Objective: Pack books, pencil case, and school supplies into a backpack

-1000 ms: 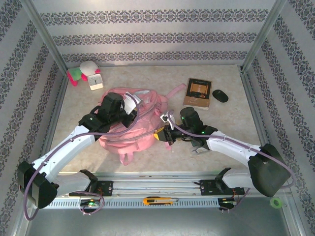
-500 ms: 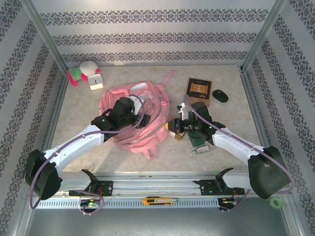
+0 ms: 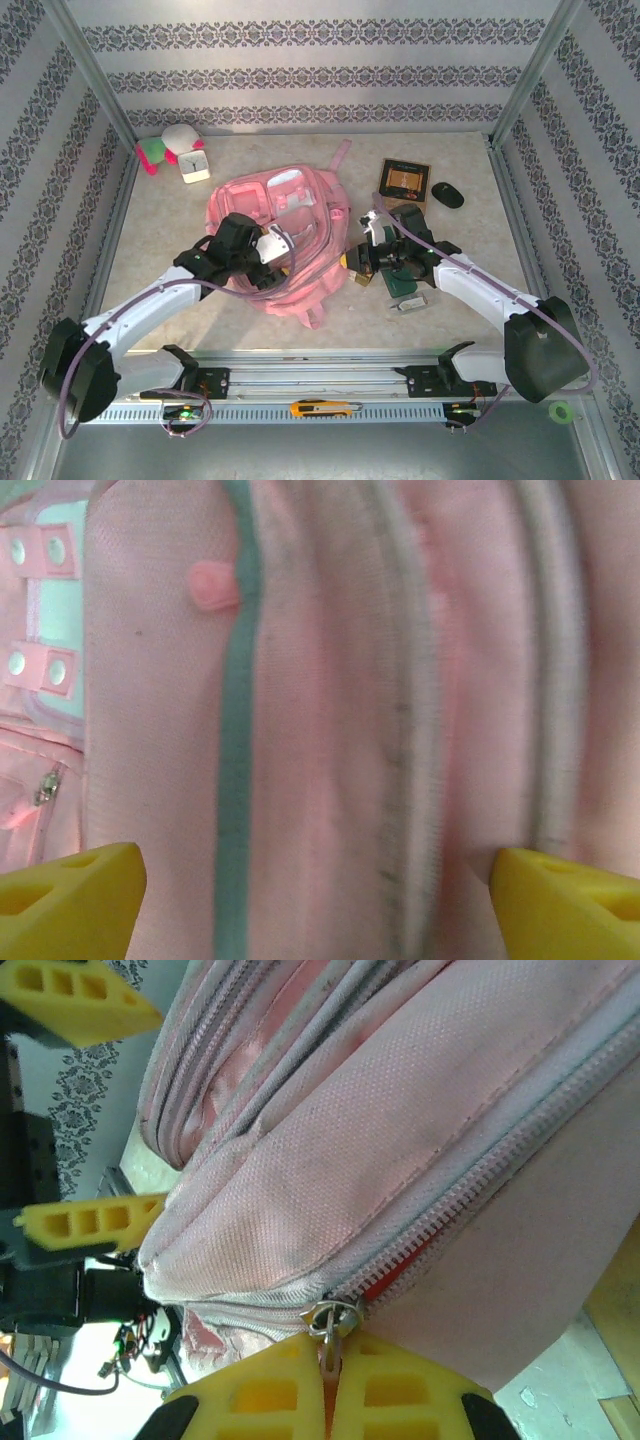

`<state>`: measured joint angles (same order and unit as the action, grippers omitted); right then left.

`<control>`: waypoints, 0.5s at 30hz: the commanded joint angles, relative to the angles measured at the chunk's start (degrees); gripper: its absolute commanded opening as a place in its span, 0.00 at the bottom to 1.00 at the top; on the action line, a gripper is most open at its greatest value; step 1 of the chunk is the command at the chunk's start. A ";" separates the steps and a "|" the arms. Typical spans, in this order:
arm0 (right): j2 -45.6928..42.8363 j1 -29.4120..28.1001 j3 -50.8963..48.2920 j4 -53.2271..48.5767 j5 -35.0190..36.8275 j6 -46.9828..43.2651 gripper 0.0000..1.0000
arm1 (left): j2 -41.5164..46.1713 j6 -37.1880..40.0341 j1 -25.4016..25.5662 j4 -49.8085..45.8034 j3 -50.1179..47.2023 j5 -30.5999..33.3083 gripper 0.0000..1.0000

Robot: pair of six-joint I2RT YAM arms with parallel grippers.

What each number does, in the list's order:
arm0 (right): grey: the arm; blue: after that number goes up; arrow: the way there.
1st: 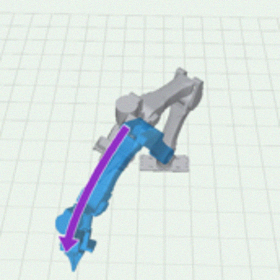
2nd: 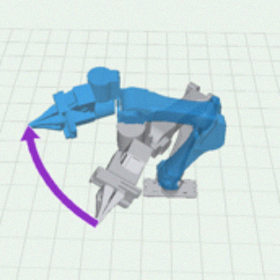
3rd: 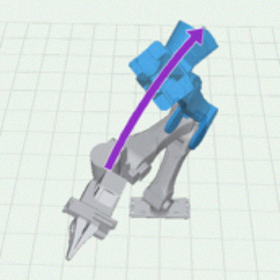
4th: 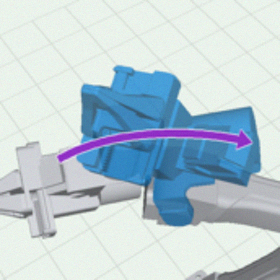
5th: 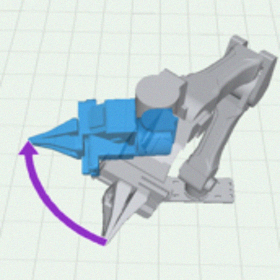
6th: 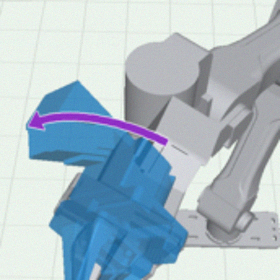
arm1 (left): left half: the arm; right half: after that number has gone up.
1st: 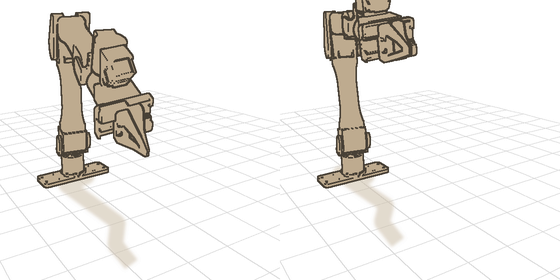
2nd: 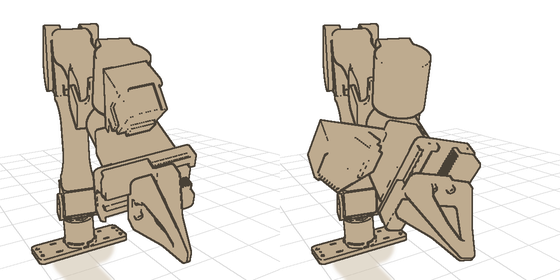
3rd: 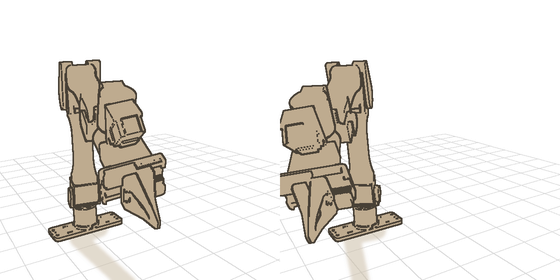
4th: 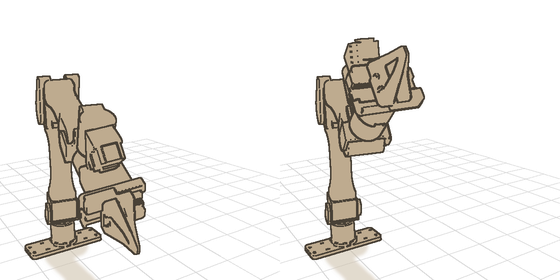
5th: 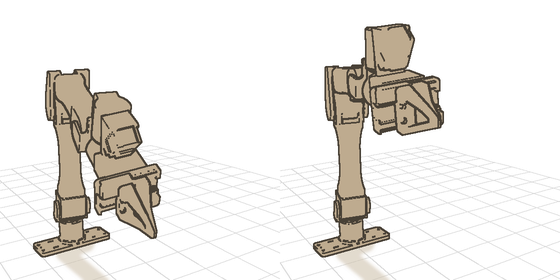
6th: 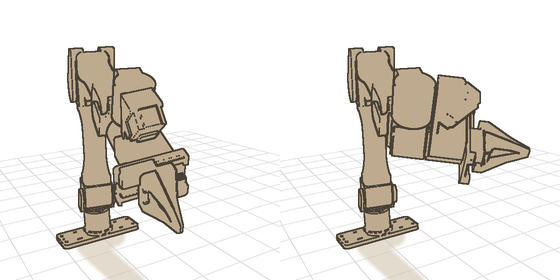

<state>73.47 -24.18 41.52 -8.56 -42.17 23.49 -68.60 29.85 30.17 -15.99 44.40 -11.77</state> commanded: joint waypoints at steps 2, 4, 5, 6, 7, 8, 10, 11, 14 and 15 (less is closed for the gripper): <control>-2.02 0.63 2.30 0.15 -3.42 -3.00 0.00 | -3.09 3.25 -2.87 7.86 0.85 0.39 0.84; -1.94 0.86 2.58 -0.23 -3.31 -3.34 0.00 | -3.70 3.30 -3.41 8.42 1.31 -1.80 0.60; -1.77 1.11 2.75 -0.32 -3.35 -3.47 0.00 | -3.80 3.37 -3.37 8.74 1.42 -2.36 0.46; -1.52 1.37 2.94 -0.35 -3.18 -3.68 0.00 | -3.74 3.39 -3.45 8.67 1.51 -2.71 0.36; -1.28 1.63 3.16 -0.42 -2.92 -3.86 0.00 | -3.38 3.38 -3.43 8.02 1.56 -2.94 0.20; -0.85 1.97 3.41 -0.50 -2.55 -3.97 0.00 | -2.59 3.08 -3.41 7.38 1.69 -3.13 0.09; 0.01 2.88 4.21 -0.83 -1.42 -3.98 0.00 | -0.09 1.18 -3.45 4.88 1.98 -4.53 0.00; 0.66 3.32 4.70 -0.78 -0.82 -3.97 0.00 | 1.51 -0.36 -3.32 3.05 2.24 -5.13 0.00; 3.00 3.71 7.10 -0.89 0.30 -4.52 0.00 | 6.03 -6.39 -2.72 -3.95 4.00 -4.41 0.00; 3.93 3.71 8.05 -0.82 0.22 -4.55 0.00 | 7.40 -8.43 -2.27 -5.75 4.30 -3.82 0.00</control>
<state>75.66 -21.58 45.67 -11.22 -42.96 20.56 -66.41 27.86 27.75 -14.59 45.47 -15.29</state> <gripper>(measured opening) 0.042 0.045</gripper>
